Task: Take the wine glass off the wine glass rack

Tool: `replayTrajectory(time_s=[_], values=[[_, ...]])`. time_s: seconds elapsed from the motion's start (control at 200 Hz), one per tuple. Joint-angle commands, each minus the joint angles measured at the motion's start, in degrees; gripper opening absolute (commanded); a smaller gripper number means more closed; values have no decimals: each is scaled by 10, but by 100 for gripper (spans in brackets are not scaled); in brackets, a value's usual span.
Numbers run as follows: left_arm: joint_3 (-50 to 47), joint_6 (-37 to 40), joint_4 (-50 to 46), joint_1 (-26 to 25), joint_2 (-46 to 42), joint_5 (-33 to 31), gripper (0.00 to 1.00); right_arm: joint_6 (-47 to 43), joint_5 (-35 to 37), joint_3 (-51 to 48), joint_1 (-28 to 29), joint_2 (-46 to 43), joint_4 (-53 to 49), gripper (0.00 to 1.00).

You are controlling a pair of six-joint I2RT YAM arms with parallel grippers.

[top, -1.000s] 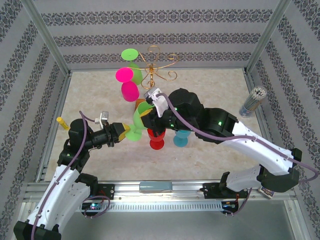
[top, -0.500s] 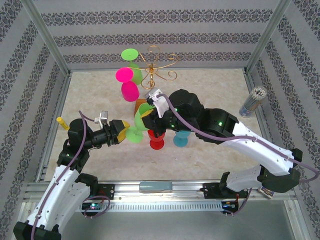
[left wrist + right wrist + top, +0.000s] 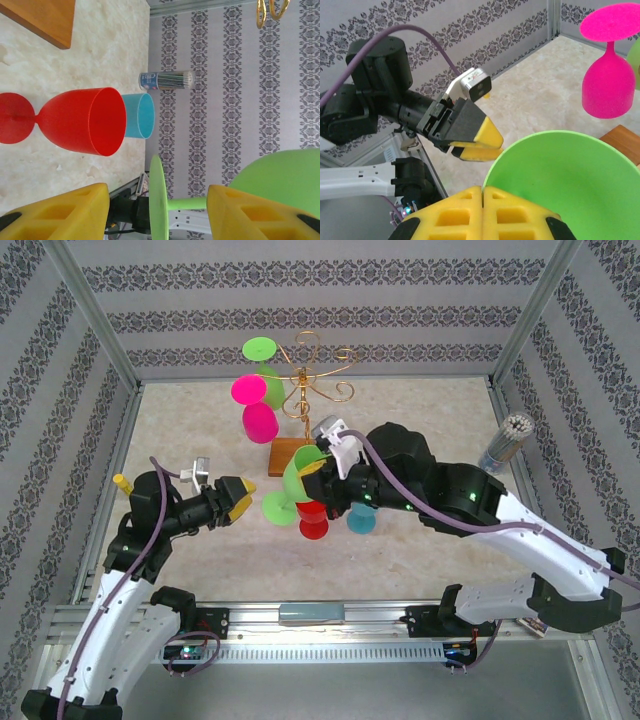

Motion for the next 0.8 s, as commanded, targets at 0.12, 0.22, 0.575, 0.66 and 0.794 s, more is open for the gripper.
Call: replayTrajectory(time_s=[0.12, 0.22, 0.575, 0.66, 0.794], values=[[51, 110, -106, 8, 8, -76, 54, 23, 69, -11, 45, -34, -64, 0], [55, 115, -96, 7, 12, -97, 54, 29, 99, -13, 74, -42, -95, 0], [106, 204, -156, 7, 46, -183, 53, 77, 173, -66, 141, -67, -140, 0], [108, 208, -155, 7, 48, -188, 53, 93, 193, -89, 149, -72, -147, 0], [103, 206, -144, 7, 54, -183, 53, 119, 219, -128, 154, -82, -155, 0]])
